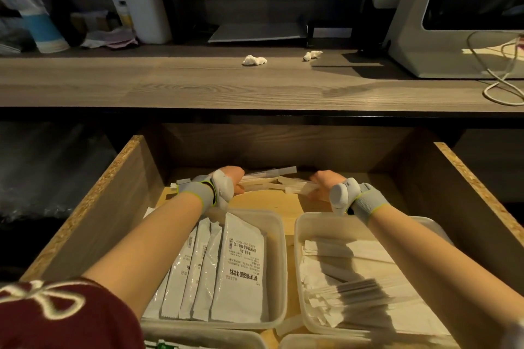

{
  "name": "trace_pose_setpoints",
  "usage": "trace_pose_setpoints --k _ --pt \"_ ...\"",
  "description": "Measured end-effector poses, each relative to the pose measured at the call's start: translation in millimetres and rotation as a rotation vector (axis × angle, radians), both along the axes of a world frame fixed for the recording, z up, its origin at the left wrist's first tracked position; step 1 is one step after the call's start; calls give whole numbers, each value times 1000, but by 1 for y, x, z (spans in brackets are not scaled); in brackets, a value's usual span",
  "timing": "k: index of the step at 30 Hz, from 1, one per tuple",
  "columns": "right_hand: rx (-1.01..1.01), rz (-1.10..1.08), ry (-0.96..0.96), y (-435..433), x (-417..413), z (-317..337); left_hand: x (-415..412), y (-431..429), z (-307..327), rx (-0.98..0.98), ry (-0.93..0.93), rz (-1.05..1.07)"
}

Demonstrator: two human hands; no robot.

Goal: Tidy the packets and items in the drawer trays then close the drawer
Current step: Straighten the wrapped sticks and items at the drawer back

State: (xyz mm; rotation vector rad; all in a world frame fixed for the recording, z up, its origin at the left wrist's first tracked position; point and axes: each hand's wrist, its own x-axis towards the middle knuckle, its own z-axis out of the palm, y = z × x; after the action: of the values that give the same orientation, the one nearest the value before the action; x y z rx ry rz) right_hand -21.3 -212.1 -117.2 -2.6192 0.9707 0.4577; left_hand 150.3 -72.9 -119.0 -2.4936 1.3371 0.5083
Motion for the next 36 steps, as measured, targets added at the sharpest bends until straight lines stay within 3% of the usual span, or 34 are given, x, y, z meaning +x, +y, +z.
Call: trace_pose_setpoints --k 10,19,26,33,36 --pt "16 -58 -51 6 -3 8 -4 3 7 1 0 28" --pt "2 -17 -298 17 -26 59 -17 19 74 -297 23 46" --pt "170 45 -373 55 -59 98 -54 42 117 -349 154 5" --pt "384 55 -315 91 -97 91 -78 67 122 -420 265 73" --pt "344 52 -252 91 -113 71 -87 72 118 -461 336 103"
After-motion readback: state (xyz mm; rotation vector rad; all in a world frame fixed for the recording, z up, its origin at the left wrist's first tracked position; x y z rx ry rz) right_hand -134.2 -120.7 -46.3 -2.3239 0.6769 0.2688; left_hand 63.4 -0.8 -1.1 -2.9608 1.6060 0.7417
